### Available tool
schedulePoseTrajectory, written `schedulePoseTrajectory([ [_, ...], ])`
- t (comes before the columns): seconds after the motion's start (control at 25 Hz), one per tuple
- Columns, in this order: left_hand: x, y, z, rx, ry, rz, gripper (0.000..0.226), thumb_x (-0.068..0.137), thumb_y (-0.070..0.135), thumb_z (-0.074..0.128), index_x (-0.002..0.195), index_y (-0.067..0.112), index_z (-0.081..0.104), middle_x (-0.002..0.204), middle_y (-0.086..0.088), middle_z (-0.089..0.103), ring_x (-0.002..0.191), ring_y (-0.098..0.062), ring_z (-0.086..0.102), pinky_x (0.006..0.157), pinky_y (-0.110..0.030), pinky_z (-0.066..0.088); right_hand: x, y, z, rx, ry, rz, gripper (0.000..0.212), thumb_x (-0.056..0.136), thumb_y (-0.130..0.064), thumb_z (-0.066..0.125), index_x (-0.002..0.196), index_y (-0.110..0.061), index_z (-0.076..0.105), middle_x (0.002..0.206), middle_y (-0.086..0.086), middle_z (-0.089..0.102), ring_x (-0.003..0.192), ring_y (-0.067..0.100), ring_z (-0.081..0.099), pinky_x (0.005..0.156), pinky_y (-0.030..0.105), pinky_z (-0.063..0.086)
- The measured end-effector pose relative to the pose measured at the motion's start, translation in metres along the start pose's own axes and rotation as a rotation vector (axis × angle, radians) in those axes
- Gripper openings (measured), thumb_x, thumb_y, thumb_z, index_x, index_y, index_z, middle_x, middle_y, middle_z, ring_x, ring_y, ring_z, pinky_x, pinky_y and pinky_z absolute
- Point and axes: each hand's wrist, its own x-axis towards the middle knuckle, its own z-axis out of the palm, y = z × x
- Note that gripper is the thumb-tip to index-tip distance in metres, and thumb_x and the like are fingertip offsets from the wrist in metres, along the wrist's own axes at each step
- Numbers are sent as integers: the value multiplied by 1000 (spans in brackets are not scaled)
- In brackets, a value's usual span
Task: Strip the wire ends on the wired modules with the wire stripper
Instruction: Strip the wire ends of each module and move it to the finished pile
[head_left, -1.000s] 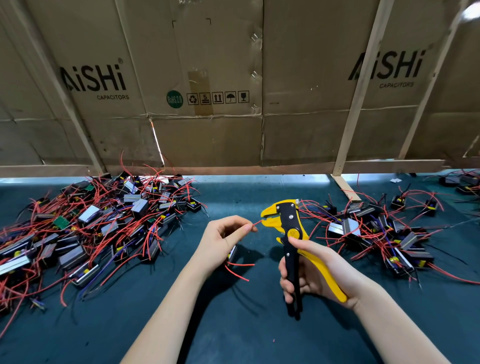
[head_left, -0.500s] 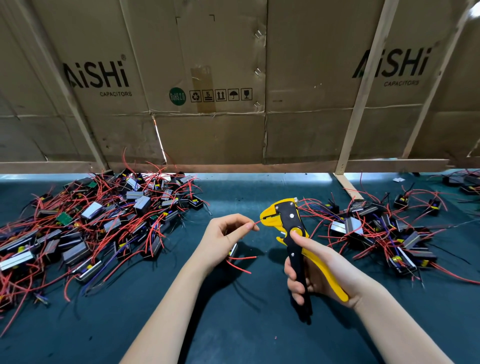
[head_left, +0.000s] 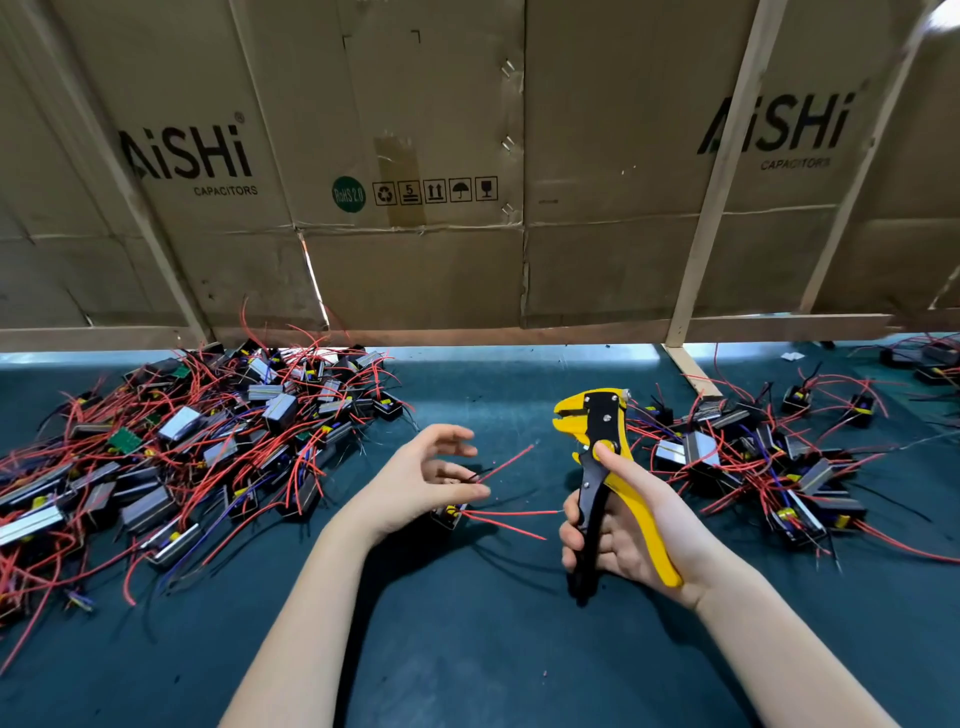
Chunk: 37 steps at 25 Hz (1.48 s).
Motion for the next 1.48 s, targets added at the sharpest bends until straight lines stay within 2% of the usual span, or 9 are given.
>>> schedulePoseTrajectory([
  [0.16,-4,-2,-12,83,-48,55,6,80,11,77,86,10,75,82,-4,73,75,-12,66,73,-19,51,-1,-1,-1,-59,-48,-7,58,78,-63,56,80,-5,59,77,21,59,75,37,63,75,38,53],
  [0.28,-2,1,-1,137,9,79,28,86,35,64,70,15,75,69,-3,70,66,-10,60,67,-17,46,-4,-2,-1,-112,-115,-4,55,83,-59,58,82,-5,59,78,20,59,76,36,63,71,34,53],
  [0.4,2,2,12,196,-11,87,52,96,46,45,57,13,59,49,7,37,50,-9,32,52,-18,29,-6,-3,0,-173,-205,20,56,84,-61,51,82,-6,60,79,17,59,78,36,63,74,34,52],
  [0.52,4,4,19,182,-38,29,55,101,48,34,57,17,45,51,11,30,51,-8,24,49,-17,24,-8,-4,0,-190,-213,29,54,91,-58,46,84,-6,58,79,16,59,78,36,63,74,34,52],
  [0.72,4,4,24,159,-41,92,46,105,28,39,60,19,37,60,9,33,55,-6,26,53,-16,26,-8,-7,1,-223,-219,65,54,92,-58,43,84,-6,58,79,15,60,78,35,64,74,34,53],
  [0.92,5,1,24,128,-38,105,45,105,24,42,60,20,36,60,9,35,56,-6,28,53,-14,28,-6,-9,2,-228,-211,99,57,88,-60,42,84,-6,57,77,14,60,76,35,65,74,35,53],
  [1.08,6,-1,25,176,-45,104,47,104,29,42,63,5,40,60,8,37,56,-8,30,54,-13,29,-4,-9,-1,-210,-222,108,56,88,-62,48,83,-7,58,77,14,60,76,35,65,73,35,53],
  [1.16,5,0,26,181,-62,114,47,104,30,41,62,7,42,60,7,39,56,-8,30,54,-13,29,-3,-8,-3,-221,-245,102,58,85,-65,48,82,-7,58,76,15,59,75,35,64,69,33,52],
  [1.48,2,3,26,189,-76,139,48,104,30,40,62,8,44,58,11,37,55,-5,31,54,-12,29,-1,-4,-1,-234,-186,86,66,81,-76,47,66,-12,54,57,9,48,51,27,53,54,30,44],
])
